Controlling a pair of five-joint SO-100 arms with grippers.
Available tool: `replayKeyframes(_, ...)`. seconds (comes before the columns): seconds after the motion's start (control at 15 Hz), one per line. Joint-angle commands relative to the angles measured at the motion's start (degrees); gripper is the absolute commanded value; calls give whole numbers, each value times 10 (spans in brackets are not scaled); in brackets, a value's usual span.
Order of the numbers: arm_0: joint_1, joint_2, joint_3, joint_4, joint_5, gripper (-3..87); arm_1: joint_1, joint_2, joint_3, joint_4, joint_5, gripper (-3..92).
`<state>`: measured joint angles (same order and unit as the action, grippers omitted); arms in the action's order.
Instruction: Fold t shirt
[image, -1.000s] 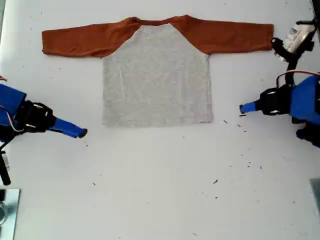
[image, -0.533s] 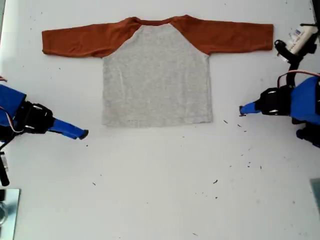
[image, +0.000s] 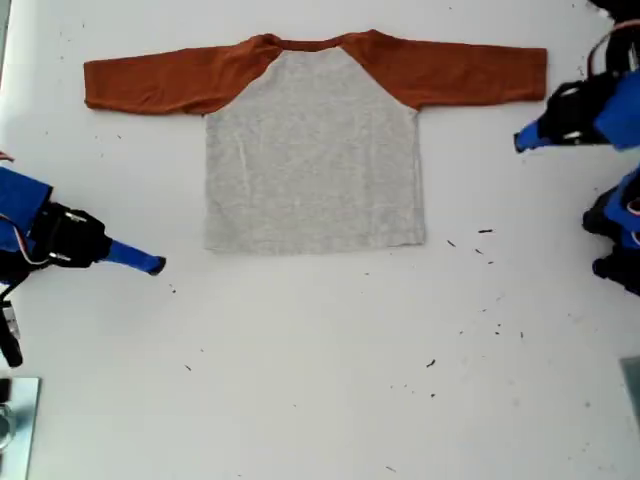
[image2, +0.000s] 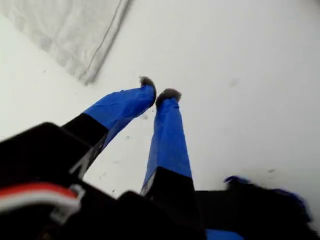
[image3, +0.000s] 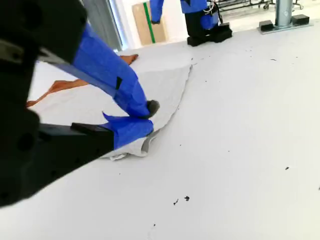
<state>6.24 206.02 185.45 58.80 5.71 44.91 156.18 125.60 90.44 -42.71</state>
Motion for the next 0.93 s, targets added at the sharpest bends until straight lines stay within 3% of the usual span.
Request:
replayKeyframes(0.0, -19, 4, 5, 0, 4, -3, 118, -134, -185, 11, -125, 34)
replayKeyframes(0.13, -28, 4, 5, 1, 4, -3, 201, -248, -306, 27, -204, 90)
replayKeyframes(0.27, -29, 4, 5, 1, 4, -3, 265, -340, -413, 47, -278, 315)
replayKeyframes(0.33, -24, 4, 5, 1, 4, -3, 284, -382, -461, 60, -306, 362)
replayKeyframes(0.53, -12, 4, 5, 1, 0, -3, 330, -398, -434, 24, -331, 367)
replayKeyframes(0.87, -16, 4, 5, 1, 0, -3, 373, -395, -128, -255, -375, 352)
